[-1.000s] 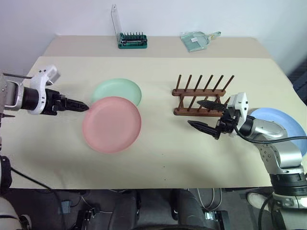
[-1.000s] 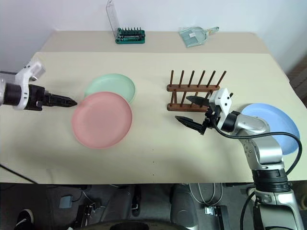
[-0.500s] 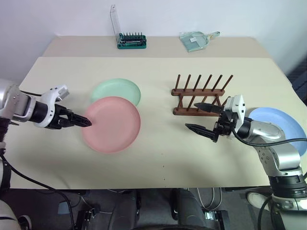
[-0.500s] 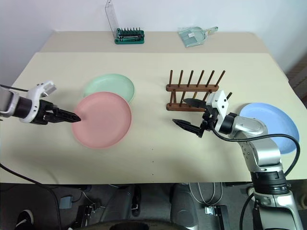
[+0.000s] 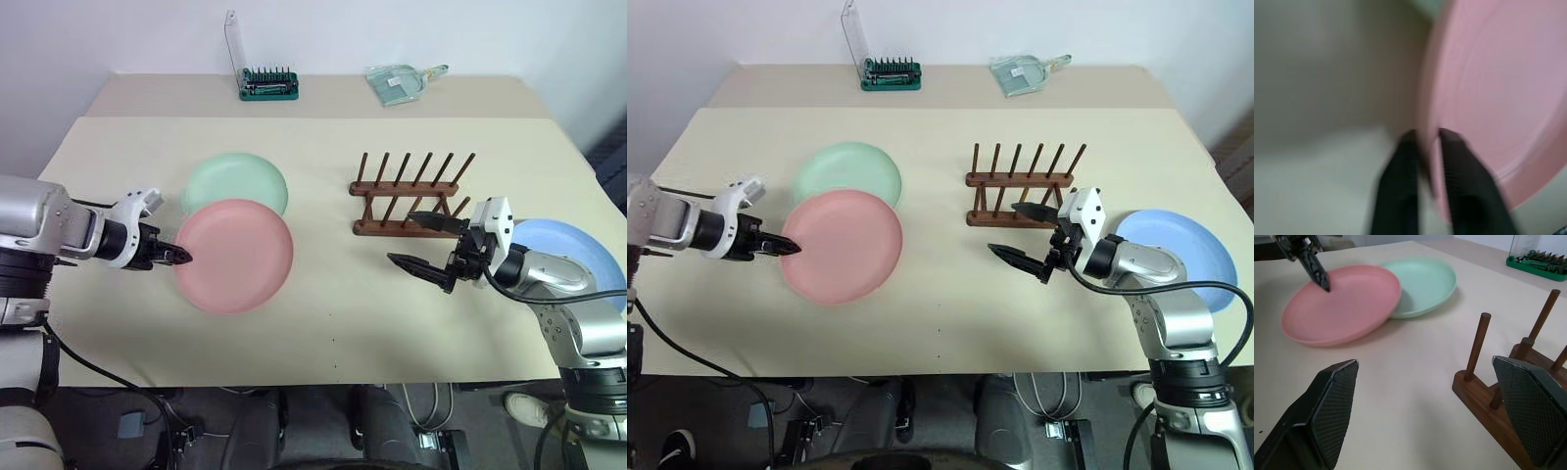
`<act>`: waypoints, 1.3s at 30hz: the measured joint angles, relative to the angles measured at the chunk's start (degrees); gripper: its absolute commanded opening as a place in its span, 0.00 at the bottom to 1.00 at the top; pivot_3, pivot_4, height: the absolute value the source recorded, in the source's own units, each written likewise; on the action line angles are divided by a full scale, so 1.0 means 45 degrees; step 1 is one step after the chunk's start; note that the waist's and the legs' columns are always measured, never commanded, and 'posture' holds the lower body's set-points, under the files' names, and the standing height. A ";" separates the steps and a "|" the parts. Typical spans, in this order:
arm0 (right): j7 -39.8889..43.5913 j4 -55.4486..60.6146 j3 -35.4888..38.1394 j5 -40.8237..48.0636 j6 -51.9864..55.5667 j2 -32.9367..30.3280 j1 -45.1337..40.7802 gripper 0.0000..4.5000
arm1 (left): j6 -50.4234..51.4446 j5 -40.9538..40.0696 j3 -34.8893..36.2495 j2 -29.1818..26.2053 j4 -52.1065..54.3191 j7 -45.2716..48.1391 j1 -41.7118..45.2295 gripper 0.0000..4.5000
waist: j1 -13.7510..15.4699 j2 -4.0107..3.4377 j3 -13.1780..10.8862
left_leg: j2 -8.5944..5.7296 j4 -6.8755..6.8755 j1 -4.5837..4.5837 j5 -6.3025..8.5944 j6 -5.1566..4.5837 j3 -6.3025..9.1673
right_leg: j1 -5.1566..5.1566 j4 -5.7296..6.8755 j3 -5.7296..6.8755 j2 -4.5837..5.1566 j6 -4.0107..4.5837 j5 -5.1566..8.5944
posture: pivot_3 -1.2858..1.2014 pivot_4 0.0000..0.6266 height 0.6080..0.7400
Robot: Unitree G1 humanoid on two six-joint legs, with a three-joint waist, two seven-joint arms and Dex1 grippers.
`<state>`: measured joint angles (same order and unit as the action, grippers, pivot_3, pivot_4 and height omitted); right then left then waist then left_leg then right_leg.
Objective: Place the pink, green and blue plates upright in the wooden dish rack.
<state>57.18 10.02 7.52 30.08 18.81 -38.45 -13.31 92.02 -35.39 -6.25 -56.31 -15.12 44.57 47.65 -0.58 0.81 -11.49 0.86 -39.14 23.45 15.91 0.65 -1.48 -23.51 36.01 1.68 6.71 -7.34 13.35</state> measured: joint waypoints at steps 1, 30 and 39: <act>0.0000 0.0000 0.0000 -0.0003 -0.0014 0.0001 0.0001 1.00 | 0.0001 -0.0026 -0.0001 -0.0022 -0.0001 0.0012 -0.0001 0.02 | 0.0003 0.0000 0.0000 | 0.0000 0.0000 0.0000 -0.0001 0.0001 0.0000 | 0.0000 0.0000 0.0000 0.0001 0.0000 0.0000 | 0.52 0.24 1.00; -0.1920 -0.0946 -0.1989 -0.6070 -0.7116 0.0744 -0.5084 1.00 | -0.2054 -0.3646 1.1503 1.0599 0.1254 -0.9721 0.3510 0.02 | -0.0045 0.0051 -0.0002 | -0.0020 -0.0002 0.0021 -0.0066 0.0120 -0.0010 | -0.0020 -0.0001 -0.0007 0.0027 -0.0008 -0.0006 | 0.52 0.24 1.00; -0.5535 -0.3444 -0.3162 -1.1921 -1.0289 0.0271 -0.6354 1.00 | -0.4875 -0.4515 1.1332 1.2912 0.3466 -1.1754 0.3440 0.02 | 0.0041 0.0052 -0.0002 | -0.0023 0.0008 0.0011 -0.0091 0.0162 -0.0002 | -0.0008 -0.0014 -0.0002 0.0018 0.0004 -0.0009 | 0.52 0.24 1.00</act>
<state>32.27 -5.48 -6.71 -23.56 -27.49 -37.23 -41.90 70.09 -55.71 44.74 1.80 0.48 -8.33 63.13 -0.39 1.05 -11.50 0.76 -39.11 23.50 15.50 1.37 -1.49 -23.55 35.95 1.67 6.79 -7.32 13.31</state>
